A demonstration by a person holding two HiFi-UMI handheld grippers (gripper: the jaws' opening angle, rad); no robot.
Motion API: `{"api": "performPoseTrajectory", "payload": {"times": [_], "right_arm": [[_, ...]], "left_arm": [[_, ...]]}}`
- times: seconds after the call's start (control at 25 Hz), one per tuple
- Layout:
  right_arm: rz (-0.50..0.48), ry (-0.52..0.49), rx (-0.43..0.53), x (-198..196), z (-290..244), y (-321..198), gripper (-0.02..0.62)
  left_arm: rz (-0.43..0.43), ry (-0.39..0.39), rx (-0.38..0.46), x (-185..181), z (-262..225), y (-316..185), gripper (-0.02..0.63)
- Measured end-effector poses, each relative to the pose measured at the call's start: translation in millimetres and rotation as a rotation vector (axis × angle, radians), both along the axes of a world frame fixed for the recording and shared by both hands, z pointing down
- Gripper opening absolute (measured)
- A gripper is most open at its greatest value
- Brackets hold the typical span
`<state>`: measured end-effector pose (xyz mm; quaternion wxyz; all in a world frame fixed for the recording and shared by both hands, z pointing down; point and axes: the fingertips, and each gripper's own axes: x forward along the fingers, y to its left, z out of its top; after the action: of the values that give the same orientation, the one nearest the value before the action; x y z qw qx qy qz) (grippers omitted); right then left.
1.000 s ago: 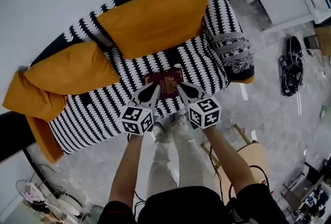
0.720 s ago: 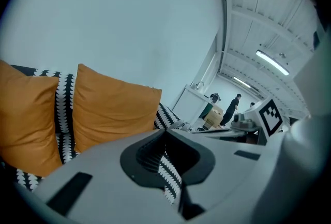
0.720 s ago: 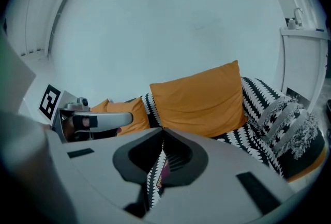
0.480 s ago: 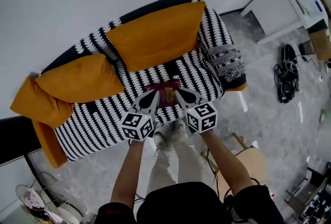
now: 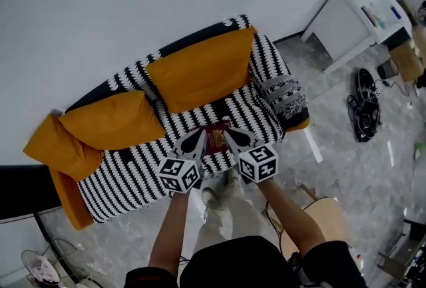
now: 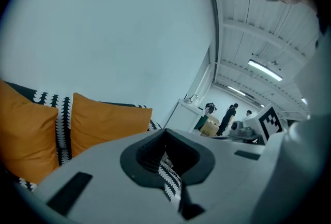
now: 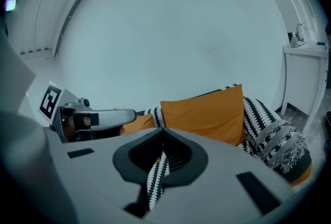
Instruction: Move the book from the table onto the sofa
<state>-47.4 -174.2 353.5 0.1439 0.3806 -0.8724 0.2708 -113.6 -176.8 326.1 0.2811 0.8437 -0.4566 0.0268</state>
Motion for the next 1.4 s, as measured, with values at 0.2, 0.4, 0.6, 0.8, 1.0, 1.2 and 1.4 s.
{"api": "performPoseTrajectory", "payload": {"times": [0.2,0.4,0.6,0.8,1.0,1.2,1.4], "right_arm": [[-0.040,0.032,0.041,-6,-23,14,0.017],[-0.038,0.018,0.098,-14,-60,16,0.017],[-0.043,0.010,0.163,-20,-95,20,0.017],[-0.046,0.012,0.211,-24,-122,27,0.017],[-0.054,0.020,0.258,-26,-149,36,0.017],[-0.043,-0.008,0.309,-37,-177,44,0.017],[-0.035,-0.003,0.343,-52,-191,54,0.017]], "left_arm": [[0.000,0.008,0.023,-2,-28,15,0.017],[0.016,0.001,0.064,-7,-63,31,0.017],[0.019,-0.012,0.123,-10,-95,37,0.017],[0.021,-0.028,0.160,-12,-119,46,0.017],[0.025,-0.062,0.201,-14,-143,62,0.017],[0.049,-0.081,0.235,-22,-163,79,0.017],[0.063,-0.062,0.250,-33,-172,94,0.017]]}}
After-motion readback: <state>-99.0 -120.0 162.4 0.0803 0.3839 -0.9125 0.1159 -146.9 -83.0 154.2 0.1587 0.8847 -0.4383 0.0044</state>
